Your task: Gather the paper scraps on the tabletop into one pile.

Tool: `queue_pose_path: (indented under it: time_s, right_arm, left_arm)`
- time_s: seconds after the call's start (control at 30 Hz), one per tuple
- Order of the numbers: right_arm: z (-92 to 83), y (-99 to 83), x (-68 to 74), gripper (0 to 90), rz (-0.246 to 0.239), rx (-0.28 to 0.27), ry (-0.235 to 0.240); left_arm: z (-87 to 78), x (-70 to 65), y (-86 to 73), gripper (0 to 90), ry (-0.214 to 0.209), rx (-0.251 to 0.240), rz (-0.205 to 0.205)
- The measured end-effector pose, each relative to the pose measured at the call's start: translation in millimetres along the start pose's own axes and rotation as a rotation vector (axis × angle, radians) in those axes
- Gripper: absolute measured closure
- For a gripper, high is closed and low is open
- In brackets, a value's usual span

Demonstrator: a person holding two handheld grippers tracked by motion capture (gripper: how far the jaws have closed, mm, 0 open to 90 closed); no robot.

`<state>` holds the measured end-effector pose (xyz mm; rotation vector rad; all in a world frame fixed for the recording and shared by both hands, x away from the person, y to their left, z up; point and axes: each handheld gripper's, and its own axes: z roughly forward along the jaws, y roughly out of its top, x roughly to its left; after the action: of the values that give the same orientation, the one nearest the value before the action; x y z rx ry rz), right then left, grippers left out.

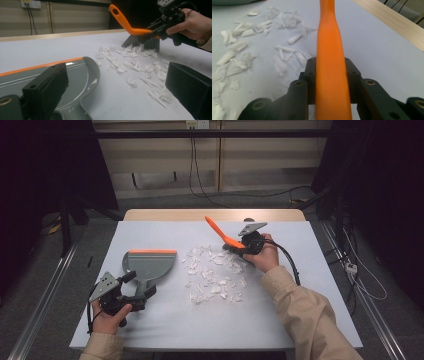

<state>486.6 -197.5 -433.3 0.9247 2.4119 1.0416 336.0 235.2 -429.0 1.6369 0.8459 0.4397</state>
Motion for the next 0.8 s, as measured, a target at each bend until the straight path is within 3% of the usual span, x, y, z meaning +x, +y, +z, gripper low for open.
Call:
queue_pose_path:
  time_s: [0.17, 0.23, 0.3, 0.37, 0.53, 0.8]
  right_arm:
    - [-5.9, -1.2, 19.1, 70.9, -0.057, 0.0, 0.041]
    - [-10.9, -1.5, 25.2, 71.2, -0.041, -0.022, 0.078]
    - [-17.6, 0.5, 31.3, 71.2, -0.059, -0.036, 0.102]
    - [-24.1, 4.4, 35.0, 71.2, -0.088, -0.055, 0.083]
    - [-30.2, 10.4, 24.1, 71.1, -0.058, -0.114, 0.035]
    - [-10.9, 7.8, 1.0, 71.1, -0.044, -0.101, -0.053]
  left_arm:
    - [1.2, -2.4, 0.6, 4.2, -0.008, 0.001, 0.009]
    - [1.2, -3.7, 0.9, 4.2, -0.009, 0.003, 0.013]
    - [1.0, -4.9, 1.0, 4.2, -0.01, 0.003, 0.014]
    - [0.8, -5.6, 0.6, 4.2, -0.011, 0.006, 0.019]
    - [-2.1, -6.7, 0.3, 4.2, -0.01, 0.004, 0.02]
    - [-1.7, -5.1, -0.8, 4.2, -0.013, 0.004, 0.013]
